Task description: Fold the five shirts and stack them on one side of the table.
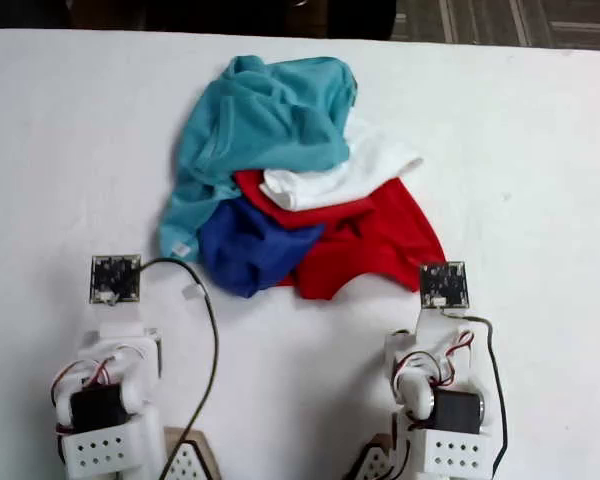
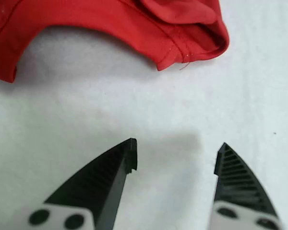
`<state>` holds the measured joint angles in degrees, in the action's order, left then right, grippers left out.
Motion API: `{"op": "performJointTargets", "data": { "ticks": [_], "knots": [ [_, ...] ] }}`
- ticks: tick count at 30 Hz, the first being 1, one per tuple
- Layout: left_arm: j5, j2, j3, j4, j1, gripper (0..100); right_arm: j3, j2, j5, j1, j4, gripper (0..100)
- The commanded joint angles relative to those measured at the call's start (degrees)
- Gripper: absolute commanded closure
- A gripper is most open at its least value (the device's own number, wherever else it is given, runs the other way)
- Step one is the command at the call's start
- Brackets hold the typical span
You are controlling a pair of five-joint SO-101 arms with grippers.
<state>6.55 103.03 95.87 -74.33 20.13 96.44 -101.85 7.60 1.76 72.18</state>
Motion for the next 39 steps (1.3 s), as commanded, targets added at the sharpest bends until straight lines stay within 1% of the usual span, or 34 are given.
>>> {"op": "performJointTargets", "data": {
  "ticks": [1,21,22,26,29,31,33,35,39],
  "knots": [
    [0.26,1.32,1.19,0.62,-0.44,98,0.53,-1.01,0.35,0.13,0.48,73.7],
    [0.44,1.41,1.10,0.79,-0.79,98,0.53,-1.01,0.35,0.13,0.48,73.7],
    [0.44,1.41,1.10,1.41,-2.55,98,0.53,-1.01,0.35,0.13,0.48,73.7],
    [0.53,1.41,1.10,4.57,-13.36,98,0.53,-1.01,0.35,0.13,0.48,73.7],
    [0.53,1.49,1.19,8.79,-21.27,98,0.53,-1.01,0.35,0.13,0.48,73.7],
    [0.53,1.49,1.19,12.04,-25.05,98,0.53,-1.01,0.35,0.13,0.48,73.7],
    [0.53,1.49,1.01,16.35,-27.34,97,0.53,-1.01,0.35,0.13,0.48,73.7],
    [0.26,1.49,-0.13,19.78,-28.48,94,0.53,-1.01,0.35,0.13,0.48,73.7],
    [0.00,1.49,-7.08,22.15,-27.96,79,0.53,-1.01,0.35,0.13,0.48,73.7]
  ]
}}
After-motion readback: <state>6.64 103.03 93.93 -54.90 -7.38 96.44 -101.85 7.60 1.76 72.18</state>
